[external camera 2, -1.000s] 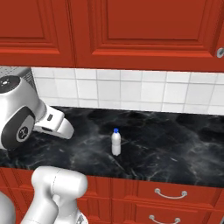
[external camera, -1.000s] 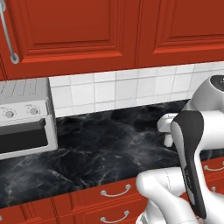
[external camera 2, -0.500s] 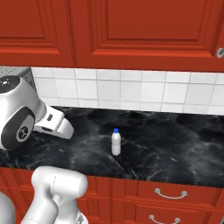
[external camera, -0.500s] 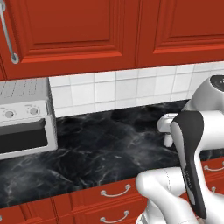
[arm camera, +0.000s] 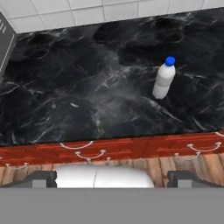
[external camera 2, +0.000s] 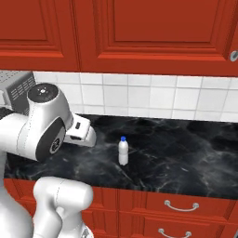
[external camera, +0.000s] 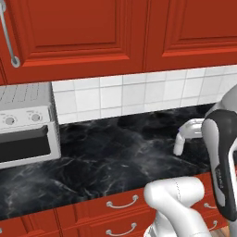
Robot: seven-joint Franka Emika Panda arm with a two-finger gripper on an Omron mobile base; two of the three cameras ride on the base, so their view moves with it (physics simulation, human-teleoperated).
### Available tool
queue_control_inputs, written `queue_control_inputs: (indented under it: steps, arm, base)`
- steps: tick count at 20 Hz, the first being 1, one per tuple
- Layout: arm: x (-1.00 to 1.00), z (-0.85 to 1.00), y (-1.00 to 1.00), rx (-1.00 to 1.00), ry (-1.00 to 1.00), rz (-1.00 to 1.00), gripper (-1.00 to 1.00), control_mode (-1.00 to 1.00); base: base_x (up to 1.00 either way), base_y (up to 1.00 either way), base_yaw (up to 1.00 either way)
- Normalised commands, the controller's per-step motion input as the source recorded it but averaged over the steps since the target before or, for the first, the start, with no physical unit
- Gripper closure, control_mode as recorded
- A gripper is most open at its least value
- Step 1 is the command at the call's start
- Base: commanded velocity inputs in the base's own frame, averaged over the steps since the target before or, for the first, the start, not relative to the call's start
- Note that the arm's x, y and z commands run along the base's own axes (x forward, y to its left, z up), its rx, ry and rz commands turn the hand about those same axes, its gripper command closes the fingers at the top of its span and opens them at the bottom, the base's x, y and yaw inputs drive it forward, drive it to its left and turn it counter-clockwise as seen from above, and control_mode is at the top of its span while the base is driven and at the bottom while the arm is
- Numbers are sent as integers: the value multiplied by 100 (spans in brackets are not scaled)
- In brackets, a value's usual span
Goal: Take the bottled waters from the counter and place them in the freezer to freeze. Close the freezer door after placing the bottles.
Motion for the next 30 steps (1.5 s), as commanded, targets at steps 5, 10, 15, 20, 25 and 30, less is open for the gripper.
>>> queue_control_inputs:
  steps: [5, 10, 15, 20, 25, 30]
  arm:
    - [14, -15, -78, 6, -15, 23, -100, -100]
    - [41, -46, -97, 14, -33, 31, -100, -100]
    - [63, -29, -92, 7, -8, 20, -100, -100]
    - [62, -37, -44, 0, -21, 15, -100, -100]
    - [45, -67, -24, 0, -38, 24, -100, -100]
    - [18, -55, 0, 0, -30, 35, -100, -100]
  base:
    - [0, 0, 0]
    - [0, 0, 0]
    - [0, 0, 0]
    - [0, 0, 0]
    - [0, 0, 0]
    - [0, 0, 0]
